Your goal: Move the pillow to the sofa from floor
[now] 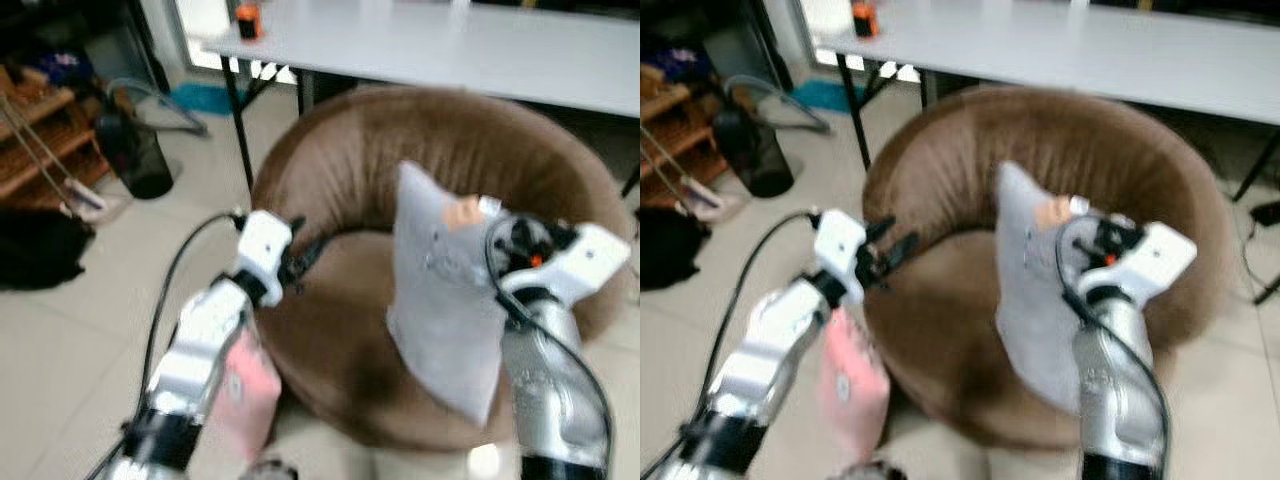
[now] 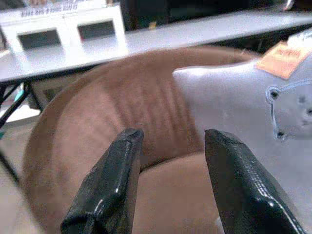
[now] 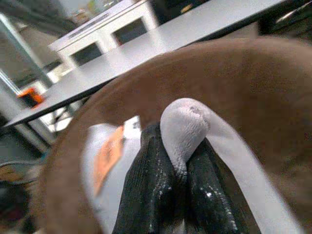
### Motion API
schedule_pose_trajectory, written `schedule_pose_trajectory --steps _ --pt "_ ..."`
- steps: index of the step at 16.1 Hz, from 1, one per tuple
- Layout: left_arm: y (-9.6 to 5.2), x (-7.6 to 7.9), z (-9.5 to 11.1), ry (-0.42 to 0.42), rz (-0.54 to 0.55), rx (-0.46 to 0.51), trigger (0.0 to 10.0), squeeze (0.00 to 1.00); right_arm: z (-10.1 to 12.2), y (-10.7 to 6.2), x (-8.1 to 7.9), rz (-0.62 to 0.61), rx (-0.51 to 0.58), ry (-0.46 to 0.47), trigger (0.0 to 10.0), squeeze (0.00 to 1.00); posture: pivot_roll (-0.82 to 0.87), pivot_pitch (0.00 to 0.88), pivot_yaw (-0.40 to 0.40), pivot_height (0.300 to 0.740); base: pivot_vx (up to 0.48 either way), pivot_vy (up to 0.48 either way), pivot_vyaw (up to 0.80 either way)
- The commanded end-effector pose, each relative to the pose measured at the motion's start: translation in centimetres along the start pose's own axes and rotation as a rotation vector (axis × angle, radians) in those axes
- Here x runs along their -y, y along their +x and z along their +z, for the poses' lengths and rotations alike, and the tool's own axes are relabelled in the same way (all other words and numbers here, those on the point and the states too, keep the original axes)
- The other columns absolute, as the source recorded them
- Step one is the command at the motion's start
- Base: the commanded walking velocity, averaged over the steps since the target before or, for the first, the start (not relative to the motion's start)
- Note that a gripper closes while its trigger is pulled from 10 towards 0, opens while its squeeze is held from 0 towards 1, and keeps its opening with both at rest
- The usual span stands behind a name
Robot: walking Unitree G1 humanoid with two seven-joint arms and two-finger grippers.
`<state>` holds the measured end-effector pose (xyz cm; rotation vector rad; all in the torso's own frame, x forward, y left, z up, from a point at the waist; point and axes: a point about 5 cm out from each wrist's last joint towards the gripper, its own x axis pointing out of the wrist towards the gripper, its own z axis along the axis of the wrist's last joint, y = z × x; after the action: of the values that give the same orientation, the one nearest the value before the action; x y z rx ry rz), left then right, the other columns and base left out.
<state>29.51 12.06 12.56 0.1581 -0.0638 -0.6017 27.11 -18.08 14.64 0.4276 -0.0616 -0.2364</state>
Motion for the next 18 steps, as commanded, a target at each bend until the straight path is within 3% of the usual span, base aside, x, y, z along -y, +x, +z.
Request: schedule_pose_trajectory --steps 1,4,5,7,9,11,12,13,14,15,18 --pt "0.2 0.1 0.4 0.002 -0.011 0.016 10.0 0.00 1.2 0.0 -0.2 0.012 0.047 -0.015 10.0 0.00 0.03 0.065 0.040 0.740 0.364 0.000 0.00" --pt "-0.1 0.8 -0.2 -0.005 -0.101 -0.034 10.0 0.00 2.0 0.1 -0.9 0.019 0.062 0.000 10.0 0.00 0.03 0.070 0.045 0.740 0.094 0.000 0.00" --pt "-0.8 1.6 -0.6 0.007 -0.204 -0.057 10.0 0.00 2.0 0.6 -1.0 0.011 0.058 -0.002 10.0 0.00 0.03 0.078 0.048 0.740 0.000 0.000 0.00" --pt "-1.4 2.0 -0.5 0.009 -0.265 -0.060 10.0 0.00 1.6 1.1 -0.9 0.001 0.041 -0.022 10.0 0.00 0.04 0.091 0.051 0.740 0.000 0.000 0.00" --pt "-2.9 2.5 -0.6 0.002 -0.382 -0.094 10.0 0.00 1.0 3.7 0.3 -0.071 0.023 -0.047 10.0 0.00 0.07 0.116 0.057 0.740 0.000 0.000 0.00" --pt "-3.3 2.6 -0.6 0.002 -0.402 -0.108 10.0 0.00 1.0 5.0 1.1 -0.124 0.020 -0.058 10.0 0.00 0.08 0.121 0.058 0.740 0.000 0.000 0.00" --pt "-3.7 2.4 -0.5 0.009 -0.404 -0.116 10.0 0.00 1.0 6.9 1.5 -0.121 0.011 -0.040 10.0 0.00 0.10 0.138 0.062 0.740 0.000 0.000 0.00" --pt "-3.8 2.2 -0.4 0.013 -0.403 -0.117 10.0 0.00 1.0 7.6 1.6 -0.115 0.010 -0.031 10.0 0.00 0.11 0.143 0.064 0.740 0.000 0.000 0.00" --pt "-4.1 1.9 -0.2 0.026 -0.380 -0.115 10.0 0.00 0.9 8.9 1.6 -0.095 -0.013 -0.018 10.0 1.00 0.13 0.152 0.066 0.740 0.000 0.000 0.00" --pt "-4.2 1.3 0.1 0.046 -0.345 -0.110 10.0 0.00 1.0 10.2 1.6 -0.075 -0.037 -0.052 10.0 1.00 0.14 0.161 0.063 0.740 0.000 0.000 0.00" --pt "-4.3 0.6 0.5 0.051 -0.288 -0.104 10.0 0.00 2.4 11.8 1.7 -0.083 0.012 -0.087 10.0 1.00 0.16 0.175 0.052 0.740 0.000 0.000 0.00"
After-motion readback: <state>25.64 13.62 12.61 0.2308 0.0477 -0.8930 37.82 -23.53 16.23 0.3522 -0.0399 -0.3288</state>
